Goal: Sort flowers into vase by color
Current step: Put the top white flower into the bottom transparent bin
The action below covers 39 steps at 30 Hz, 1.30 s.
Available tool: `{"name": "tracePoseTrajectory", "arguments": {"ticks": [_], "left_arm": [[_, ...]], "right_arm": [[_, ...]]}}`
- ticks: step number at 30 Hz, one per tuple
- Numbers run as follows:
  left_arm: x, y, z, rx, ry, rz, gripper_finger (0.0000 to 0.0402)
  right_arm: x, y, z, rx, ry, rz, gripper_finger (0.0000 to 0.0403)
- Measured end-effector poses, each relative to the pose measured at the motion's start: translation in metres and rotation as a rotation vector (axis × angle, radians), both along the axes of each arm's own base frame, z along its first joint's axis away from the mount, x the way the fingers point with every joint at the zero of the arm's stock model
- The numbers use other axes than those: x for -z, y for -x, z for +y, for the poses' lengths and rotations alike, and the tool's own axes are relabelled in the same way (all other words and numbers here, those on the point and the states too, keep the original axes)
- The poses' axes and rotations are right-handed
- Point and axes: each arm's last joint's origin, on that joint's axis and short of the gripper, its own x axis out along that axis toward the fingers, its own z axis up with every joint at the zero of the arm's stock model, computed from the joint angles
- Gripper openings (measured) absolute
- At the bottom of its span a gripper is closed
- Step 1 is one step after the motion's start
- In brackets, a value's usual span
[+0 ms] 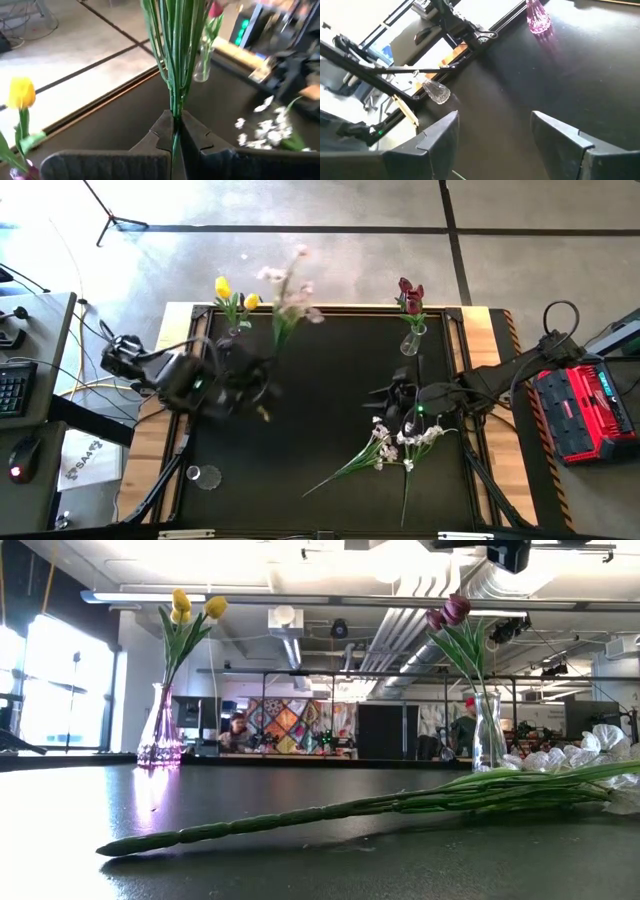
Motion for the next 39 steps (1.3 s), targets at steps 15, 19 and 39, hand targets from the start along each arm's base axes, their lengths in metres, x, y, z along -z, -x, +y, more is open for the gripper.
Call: {"name": "tracePoseTrajectory", "arguments": {"ticks": [15, 19, 39], "left_arm": [[0.055, 0.094, -0.093, 0.224, -0.048, -0.24, 0.0], [0.081, 0.127, -0.102, 0.338, -0.045, -0.267, 0.0], [0.125, 0.255, -0.118, 0.929, -0.017, -0.291, 0.0]], "right_arm": [[0.0, -0.001, -0.002, 0.006, -0.042, 0.0, 0.0235], [0.001, 0.0, 0.002, 0.067, -0.094, -0.018, 0.0235], [0.024, -0.042, 0.045, 0.192, -0.354, -0.202, 0.0235]]}}
